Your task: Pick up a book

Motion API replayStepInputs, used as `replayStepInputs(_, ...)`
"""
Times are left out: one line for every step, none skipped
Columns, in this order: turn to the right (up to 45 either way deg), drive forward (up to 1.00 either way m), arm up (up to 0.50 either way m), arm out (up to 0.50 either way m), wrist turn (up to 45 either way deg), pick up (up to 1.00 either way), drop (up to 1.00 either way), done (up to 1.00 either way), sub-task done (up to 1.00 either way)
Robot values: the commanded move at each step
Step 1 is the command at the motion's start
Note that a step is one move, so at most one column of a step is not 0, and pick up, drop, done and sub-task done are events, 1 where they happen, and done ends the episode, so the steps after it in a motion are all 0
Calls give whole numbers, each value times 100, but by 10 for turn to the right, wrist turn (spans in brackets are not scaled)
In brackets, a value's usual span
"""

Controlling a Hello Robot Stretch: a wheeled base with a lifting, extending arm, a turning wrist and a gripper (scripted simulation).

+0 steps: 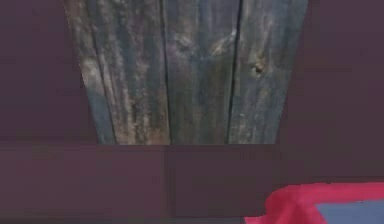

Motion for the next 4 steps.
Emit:
replayStepInputs(0,0,0,0,450,0,0,0,0)
replayStepInputs(0,0,0,0,450,0,0,0,0)
replayStepInputs(0,0,0,0,360,0,0,0,0)
replayStepInputs(0,0,-30,0,0,0,0,0,0)
